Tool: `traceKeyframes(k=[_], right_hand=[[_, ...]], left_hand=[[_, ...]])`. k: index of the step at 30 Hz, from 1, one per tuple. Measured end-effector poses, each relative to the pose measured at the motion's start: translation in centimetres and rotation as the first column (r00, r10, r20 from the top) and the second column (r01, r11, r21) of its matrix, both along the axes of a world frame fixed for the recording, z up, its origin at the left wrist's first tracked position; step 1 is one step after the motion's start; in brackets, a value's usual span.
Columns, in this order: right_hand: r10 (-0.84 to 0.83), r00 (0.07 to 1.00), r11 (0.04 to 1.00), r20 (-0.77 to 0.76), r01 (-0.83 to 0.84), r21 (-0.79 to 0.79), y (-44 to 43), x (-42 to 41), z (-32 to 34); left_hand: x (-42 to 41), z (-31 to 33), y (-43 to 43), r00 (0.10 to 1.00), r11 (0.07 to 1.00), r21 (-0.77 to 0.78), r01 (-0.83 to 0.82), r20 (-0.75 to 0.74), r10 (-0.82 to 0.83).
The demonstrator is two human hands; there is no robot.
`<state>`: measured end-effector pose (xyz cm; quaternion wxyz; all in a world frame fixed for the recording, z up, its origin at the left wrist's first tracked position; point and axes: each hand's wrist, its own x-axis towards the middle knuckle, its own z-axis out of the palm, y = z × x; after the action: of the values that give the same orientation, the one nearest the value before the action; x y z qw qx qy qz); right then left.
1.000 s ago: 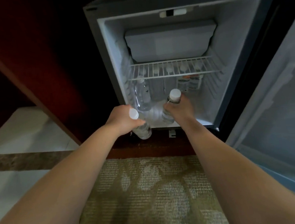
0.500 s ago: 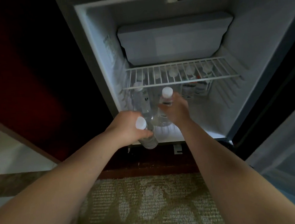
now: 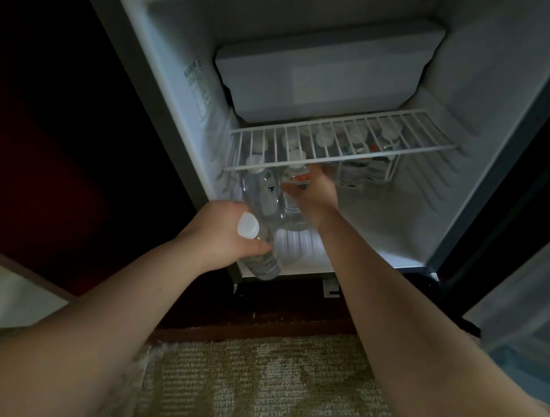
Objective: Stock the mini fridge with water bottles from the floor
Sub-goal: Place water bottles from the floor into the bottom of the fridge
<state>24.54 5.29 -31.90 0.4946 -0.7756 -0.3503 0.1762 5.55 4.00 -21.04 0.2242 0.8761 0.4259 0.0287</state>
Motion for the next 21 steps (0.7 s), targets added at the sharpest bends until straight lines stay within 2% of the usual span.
traceKeyframes(k=[5,10,13,14,15,16,18,19,21], right_hand=[[0.008,1.000,1.000,0.013,-0.008,-0.028,-0.1,-0.5,0.4],[-0.049,0.990,0.997,-0.131,0.056,0.052,-1.2,-0.2,0.1],[-0.147,0.988,0.986,-0.051,0.150,0.067,-3.1,0.2,-0.6],[-0.178,0.981,0.981,-0.072,0.182,0.062,-4.0,0.4,-0.9],[-0.176,0.970,0.980,-0.166,0.188,0.059,-4.8,0.7,-1.1],[-0.113,0.943,0.989,-0.313,0.137,0.054,-5.6,1.0,-0.9],[0.157,0.838,0.983,-0.522,-0.182,0.003,-7.1,1.3,-0.3],[0.311,0.777,0.918,-0.548,-0.394,-0.038,-7.8,1.2,-0.1],[0.555,0.629,0.682,-0.545,-0.719,-0.135,-8.8,0.5,0.1]], left_hand=[[-0.1,-0.1,-0.1,1.000,1.000,-0.021,-0.020,0.013,0.021],[-0.2,-0.7,0.0,0.998,0.996,-0.067,-0.053,0.035,0.055],[-0.1,-0.7,-0.4,0.997,0.994,-0.088,-0.069,0.037,0.073],[0.0,-0.7,-0.5,0.996,0.992,-0.094,-0.079,0.041,0.083],[0.1,-0.6,-0.6,0.995,0.992,-0.095,-0.085,0.041,0.089],[0.3,-0.5,-0.7,0.995,0.992,-0.094,-0.089,0.037,0.093],[0.6,-0.3,-0.8,0.995,0.991,-0.099,-0.094,0.028,0.097],[0.8,0.0,-0.9,0.995,0.991,-0.098,-0.095,0.020,0.097],[1.3,0.5,-1.1,0.996,0.993,-0.079,-0.092,0.005,0.092]])
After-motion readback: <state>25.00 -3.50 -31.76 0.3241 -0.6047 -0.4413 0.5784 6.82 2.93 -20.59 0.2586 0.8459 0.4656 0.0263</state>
